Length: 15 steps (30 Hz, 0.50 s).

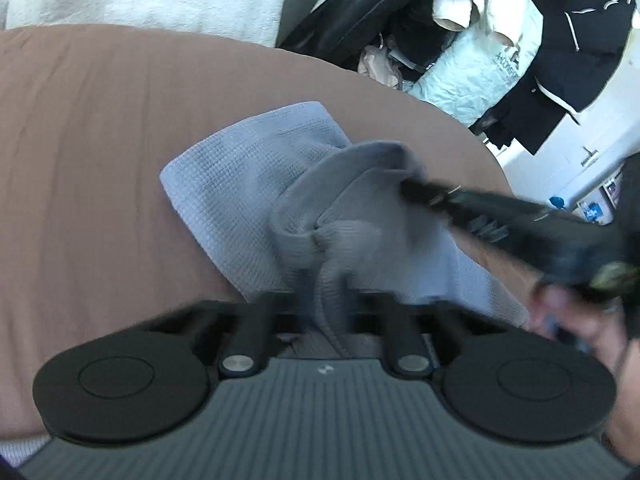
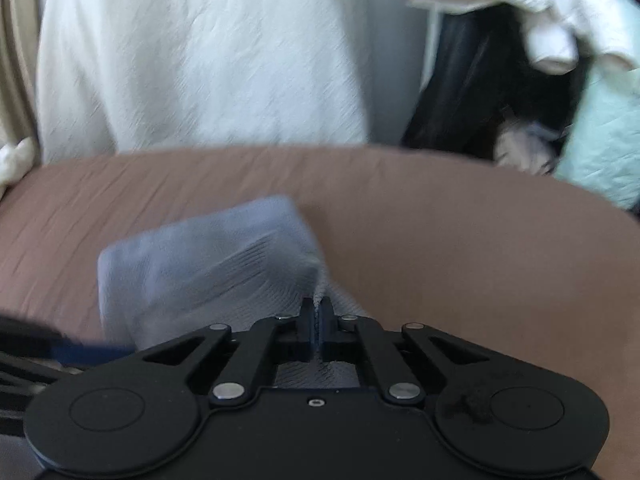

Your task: Fold clothes

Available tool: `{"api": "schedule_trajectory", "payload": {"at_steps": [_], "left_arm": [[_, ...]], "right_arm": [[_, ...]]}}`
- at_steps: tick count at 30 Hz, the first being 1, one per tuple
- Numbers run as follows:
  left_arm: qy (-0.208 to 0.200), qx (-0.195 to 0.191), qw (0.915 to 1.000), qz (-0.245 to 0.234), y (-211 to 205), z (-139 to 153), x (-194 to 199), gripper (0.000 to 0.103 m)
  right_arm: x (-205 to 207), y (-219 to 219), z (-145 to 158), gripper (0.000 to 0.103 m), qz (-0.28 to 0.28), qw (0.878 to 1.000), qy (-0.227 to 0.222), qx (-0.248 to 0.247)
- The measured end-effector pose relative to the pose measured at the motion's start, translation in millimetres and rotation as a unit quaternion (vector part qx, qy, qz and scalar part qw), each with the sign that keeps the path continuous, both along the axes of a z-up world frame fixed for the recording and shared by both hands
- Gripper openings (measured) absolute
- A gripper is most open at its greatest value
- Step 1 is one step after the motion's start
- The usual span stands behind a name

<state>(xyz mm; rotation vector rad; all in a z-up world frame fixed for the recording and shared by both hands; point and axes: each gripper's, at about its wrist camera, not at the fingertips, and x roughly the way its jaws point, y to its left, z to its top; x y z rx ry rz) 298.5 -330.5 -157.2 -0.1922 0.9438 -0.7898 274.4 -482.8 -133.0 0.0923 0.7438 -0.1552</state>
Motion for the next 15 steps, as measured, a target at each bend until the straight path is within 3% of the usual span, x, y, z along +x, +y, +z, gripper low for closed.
{"api": "schedule_trajectory", "payload": {"at_steps": [3, 6, 8, 12, 14, 15], "left_arm": [[-0.063, -0.019, 0.9978, 0.011, 7.3, 15.9, -6.6, 0.004], [-0.14, -0.04, 0.9889, 0.031, 15.1, 37.3, -16.6, 0.004], [-0.147, -0.032, 0.9882, 0.03, 9.3, 37.9, -9.8, 0.005], [-0.067, 0.025, 0.9962, 0.049, 18.1, 14.4, 17.8, 0.009], [-0.096, 0.026, 0.9945, 0.033, 46.4, 26.3, 7.2, 0.009], [-0.113, 0.025, 0.9929, 0.024, 61.2, 33.2, 1.0, 0.011]], "right_arm": [[-0.8, -0.8, 9.2, 0.001, -0.021, 0.999, -0.021, -0.017], [6.6, 1.4, 11.0, 0.001, -0.037, 0.998, -0.021, -0.037], [11.6, 2.9, 12.2, 0.001, -0.048, 0.997, -0.022, -0.05], [21.5, 5.8, 14.5, 0.002, -0.07, 0.994, -0.023, -0.077], [26.5, 7.3, 15.7, 0.008, -0.081, 0.992, -0.023, -0.091], [29.0, 8.0, 16.2, 0.02, -0.086, 0.991, -0.024, -0.097]]}}
